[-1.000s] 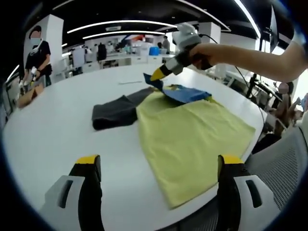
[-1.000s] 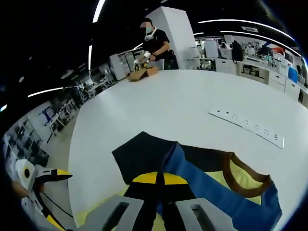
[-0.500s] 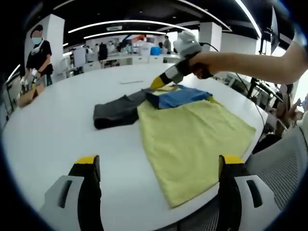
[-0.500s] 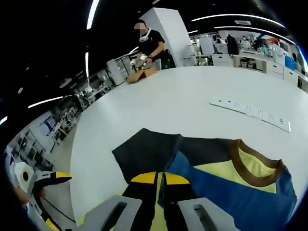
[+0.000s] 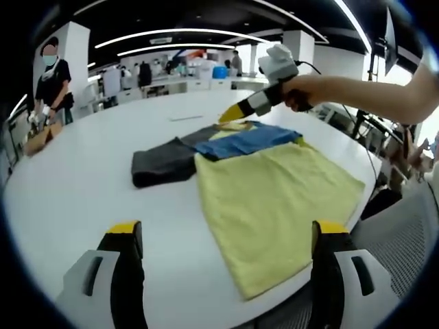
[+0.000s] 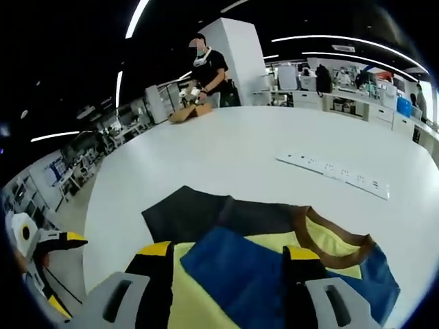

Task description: Fold the garment on the visible template until the final outline fits inside the template.

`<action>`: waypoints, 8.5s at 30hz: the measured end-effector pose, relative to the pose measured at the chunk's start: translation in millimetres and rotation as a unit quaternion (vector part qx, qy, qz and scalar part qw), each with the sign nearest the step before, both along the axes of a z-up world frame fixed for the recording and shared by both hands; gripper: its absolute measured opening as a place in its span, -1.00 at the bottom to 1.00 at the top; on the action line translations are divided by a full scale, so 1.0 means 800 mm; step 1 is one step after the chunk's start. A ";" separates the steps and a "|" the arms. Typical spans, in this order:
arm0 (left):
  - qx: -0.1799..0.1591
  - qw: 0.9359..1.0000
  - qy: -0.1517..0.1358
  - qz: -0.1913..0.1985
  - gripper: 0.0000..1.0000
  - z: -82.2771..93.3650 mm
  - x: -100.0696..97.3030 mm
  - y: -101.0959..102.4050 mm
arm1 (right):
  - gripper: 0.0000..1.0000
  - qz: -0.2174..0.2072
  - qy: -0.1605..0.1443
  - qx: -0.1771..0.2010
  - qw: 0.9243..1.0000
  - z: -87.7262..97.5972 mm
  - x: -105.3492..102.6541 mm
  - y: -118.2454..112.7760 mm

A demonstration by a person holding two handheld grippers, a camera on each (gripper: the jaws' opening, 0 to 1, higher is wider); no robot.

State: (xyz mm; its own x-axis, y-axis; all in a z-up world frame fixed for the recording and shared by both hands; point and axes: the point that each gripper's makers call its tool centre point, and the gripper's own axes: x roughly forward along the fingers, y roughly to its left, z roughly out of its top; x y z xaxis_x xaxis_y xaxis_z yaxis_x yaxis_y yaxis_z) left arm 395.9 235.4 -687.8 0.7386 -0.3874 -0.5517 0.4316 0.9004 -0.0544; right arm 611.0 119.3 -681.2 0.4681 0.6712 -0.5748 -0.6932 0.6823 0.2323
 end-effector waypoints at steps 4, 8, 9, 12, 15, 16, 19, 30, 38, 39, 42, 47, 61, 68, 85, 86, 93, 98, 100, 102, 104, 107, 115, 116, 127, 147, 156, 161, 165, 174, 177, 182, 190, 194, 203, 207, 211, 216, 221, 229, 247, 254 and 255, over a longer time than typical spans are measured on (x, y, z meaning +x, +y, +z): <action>0.000 1.000 -0.002 0.001 0.98 0.002 0.001 0.000 | 0.45 -0.005 -0.019 -0.010 1.000 0.005 0.001 -0.017; 0.001 1.000 -0.004 0.003 0.98 0.004 0.002 0.002 | 0.54 -0.009 -0.039 -0.014 0.999 0.014 0.000 -0.033; 0.001 1.000 -0.004 0.003 0.98 0.004 0.002 0.002 | 0.54 -0.011 -0.039 -0.013 0.999 0.017 -0.002 -0.038; 0.002 1.000 -0.003 0.004 0.98 0.004 0.002 0.003 | 0.54 -0.015 -0.043 -0.013 0.999 0.021 -0.004 -0.049; 0.002 1.000 -0.002 0.004 0.98 0.004 0.004 0.003 | 0.53 -0.025 -0.049 -0.016 0.998 0.023 -0.002 -0.067; 0.003 1.000 -0.001 0.004 0.98 0.004 0.004 0.003 | 0.53 -0.026 -0.049 -0.017 0.998 0.024 -0.003 -0.071; 0.003 1.000 0.000 0.004 0.98 0.004 0.007 0.004 | 0.51 -0.032 -0.049 -0.020 0.998 0.024 -0.007 -0.087; -0.015 1.000 -0.004 0.014 0.93 0.009 0.024 0.008 | 0.36 -0.045 -0.056 -0.017 0.997 0.021 -0.024 -0.138; -0.032 0.999 -0.007 0.019 0.85 0.012 0.050 0.009 | 0.27 -0.063 -0.061 -0.039 0.995 0.013 -0.039 -0.189; -0.031 0.999 -0.006 0.019 0.83 0.012 0.052 0.008 | 0.25 -0.067 -0.061 -0.040 0.995 0.012 -0.041 -0.194; -0.031 0.999 -0.009 0.021 0.80 0.013 0.066 0.007 | 0.16 -0.078 -0.059 -0.041 0.994 0.008 -0.045 -0.211; -0.034 0.999 -0.016 0.030 0.64 0.014 0.088 0.007 | -0.04 -0.093 -0.063 -0.050 0.992 0.000 -0.051 -0.234; -0.047 0.998 0.000 0.046 -0.18 -0.014 0.144 -0.007 | -0.48 -0.118 -0.039 -0.080 0.989 -0.042 -0.067 -0.264; -0.054 0.997 0.020 0.061 -0.32 -0.033 0.169 -0.016 | -0.62 -0.115 -0.039 -0.107 0.987 -0.063 -0.068 -0.268; -0.038 0.992 0.061 0.100 -0.76 -0.075 0.200 -0.017 | -1.00 -0.164 -0.025 -0.111 0.980 -0.085 -0.062 -0.270; -0.040 0.992 0.063 0.105 -0.79 -0.075 0.200 -0.017 | -1.00 -0.175 -0.020 -0.108 0.978 -0.086 -0.061 -0.272; -0.043 0.990 0.062 0.122 -1.00 -0.076 0.204 -0.016 | -1.00 -0.199 -0.021 -0.138 0.970 -0.090 -0.058 -0.292; -0.051 0.988 0.064 0.131 -1.00 -0.076 0.205 -0.016 | -1.00 -0.209 -0.012 -0.132 0.969 -0.091 -0.056 -0.303; -0.053 0.988 0.066 0.132 -1.00 -0.076 0.205 -0.016 | -1.00 -0.206 -0.010 -0.132 0.970 -0.091 -0.057 -0.301; -0.053 0.987 0.067 0.134 -1.00 -0.076 0.205 -0.016 | -1.00 -0.205 -0.012 -0.135 0.969 -0.092 -0.058 -0.299; -0.054 0.986 0.069 0.139 -1.00 -0.075 0.205 -0.016 | -1.00 -0.209 -0.014 -0.140 0.968 -0.092 -0.059 -0.300; -0.056 0.986 0.070 0.144 -1.00 -0.075 0.204 -0.015 | -1.00 -0.222 -0.015 -0.148 0.964 -0.092 -0.060 -0.303; -0.060 0.984 0.076 0.148 -1.00 -0.076 0.201 -0.012 | -1.00 -0.223 -0.015 -0.165 0.961 -0.092 -0.062 -0.307; -0.060 0.984 0.076 0.147 -1.00 -0.076 0.201 -0.012 | -1.00 -0.224 -0.015 -0.164 0.961 -0.092 -0.062 -0.307; -0.039 0.994 0.038 0.092 -0.39 -0.066 0.196 -0.020 | -0.45 -0.196 -0.011 -0.100 0.975 -0.076 -0.065 -0.290; -0.022 0.990 -0.046 0.131 0.52 -0.019 0.216 0.057 | 0.98 -0.124 -0.059 0.011 0.990 -0.018 -0.067 -0.250; -0.032 0.986 -0.032 0.163 0.53 -0.024 0.218 0.084 | 0.98 -0.073 -0.084 0.004 0.994 0.002 -0.091 -0.240; -0.028 0.984 -0.019 0.174 0.49 -0.034 0.215 0.093 | 0.98 -0.044 -0.096 0.013 0.994 0.014 -0.105 -0.226; -0.044 0.983 -0.006 0.178 0.39 -0.043 0.212 0.095 | 0.98 -0.017 -0.102 0.020 0.994 0.017 -0.112 -0.218; -0.039 0.980 0.023 0.192 -0.12 -0.059 0.204 0.103 | 0.98 0.008 -0.107 0.024 0.994 0.028 -0.132 -0.214; -0.045 0.979 0.032 0.198 -0.24 -0.064 0.202 0.104 | 0.98 0.014 -0.107 0.023 0.994 0.029 -0.137 -0.213; -0.053 0.977 0.042 0.203 -0.44 -0.069 0.202 0.105 | 0.98 0.017 -0.109 0.022 0.994 0.032 -0.144 -0.213; -0.070 0.973 0.040 0.217 -0.90 -0.064 0.204 0.104 | 0.98 0.008 -0.112 0.032 0.993 0.037 -0.152 -0.212; -0.059 0.976 0.020 0.208 -0.99 -0.051 0.208 0.098 | 0.98 0.008 -0.105 0.025 0.994 0.030 -0.161 -0.213; -0.081 0.983 -0.022 0.163 -1.00 -0.005 0.223 0.056 | 0.98 0.003 -0.100 0.022 0.995 0.026 -0.173 -0.216; -0.071 0.988 -0.039 0.134 -1.00 0.012 0.228 0.036 | 0.98 -0.001 -0.102 0.023 0.995 0.029 -0.172 -0.220; -0.082 0.988 -0.050 0.117 -1.00 0.028 0.234 0.016 | 0.98 -0.007 -0.104 0.022 0.994 0.031 -0.172 -0.224; -0.096 0.989 -0.071 0.087 -1.00 0.052 0.246 -0.019 | 0.98 -0.008 -0.105 0.020 0.994 0.031 -0.173 -0.227; -0.113 0.989 -0.073 0.065 -1.00 0.060 0.253 -0.051 | 0.98 -0.010 -0.102 0.017 0.995 0.028 -0.176 -0.230; -0.099 0.992 -0.070 0.030 -1.00 0.050 0.256 -0.102 | 0.98 -0.017 -0.100 0.013 0.995 0.027 -0.179 -0.235; -0.051 0.998 -0.001 -0.042 -1.00 -0.043 0.220 -0.180 | 0.98 -0.028 -0.097 0.015 0.995 0.024 -0.182 -0.244; -0.029 0.998 0.022 -0.046 -0.99 -0.068 0.214 -0.181 | 0.98 -0.030 -0.095 0.013 0.995 0.022 -0.182 -0.246; -0.024 0.998 0.026 -0.047 -0.98 -0.072 0.212 -0.181 | 0.98 -0.030 -0.095 0.013 0.995 0.022 -0.183 -0.246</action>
